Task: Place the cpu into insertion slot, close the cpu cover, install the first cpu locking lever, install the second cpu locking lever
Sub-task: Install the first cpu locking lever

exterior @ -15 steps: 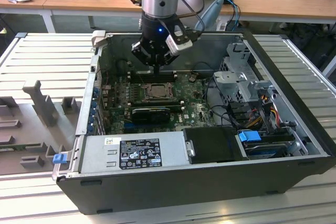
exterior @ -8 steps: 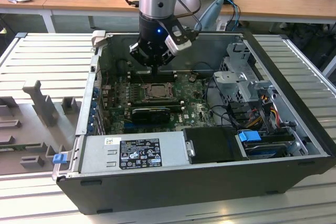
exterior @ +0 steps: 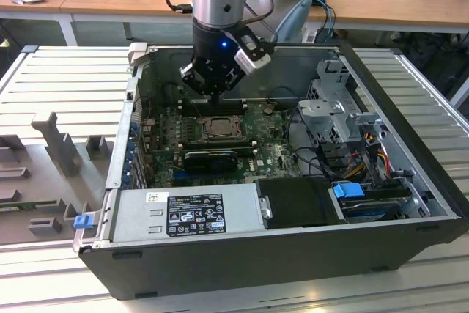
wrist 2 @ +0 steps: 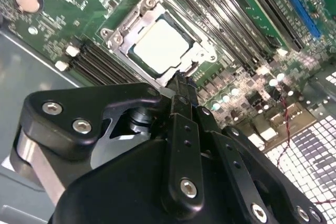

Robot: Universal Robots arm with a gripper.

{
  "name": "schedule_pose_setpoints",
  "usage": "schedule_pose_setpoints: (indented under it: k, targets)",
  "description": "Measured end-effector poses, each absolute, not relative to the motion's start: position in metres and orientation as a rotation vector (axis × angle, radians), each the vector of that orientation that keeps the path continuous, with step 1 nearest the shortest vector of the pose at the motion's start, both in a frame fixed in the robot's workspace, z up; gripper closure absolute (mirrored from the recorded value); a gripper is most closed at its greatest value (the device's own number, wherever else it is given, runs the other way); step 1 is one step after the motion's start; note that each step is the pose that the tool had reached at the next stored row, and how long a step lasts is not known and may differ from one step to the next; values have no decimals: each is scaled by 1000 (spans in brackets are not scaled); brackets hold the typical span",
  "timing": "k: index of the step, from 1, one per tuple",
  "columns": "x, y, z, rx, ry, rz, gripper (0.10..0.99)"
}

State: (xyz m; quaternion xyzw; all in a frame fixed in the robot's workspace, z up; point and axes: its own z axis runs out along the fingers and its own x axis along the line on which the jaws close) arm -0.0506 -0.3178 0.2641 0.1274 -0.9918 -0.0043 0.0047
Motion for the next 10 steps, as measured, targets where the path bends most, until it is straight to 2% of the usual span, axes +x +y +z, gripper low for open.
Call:
schedule_pose_setpoints:
  k: [10]
  targets:
    - [-80,-318,262,317,-3118,-21,980]
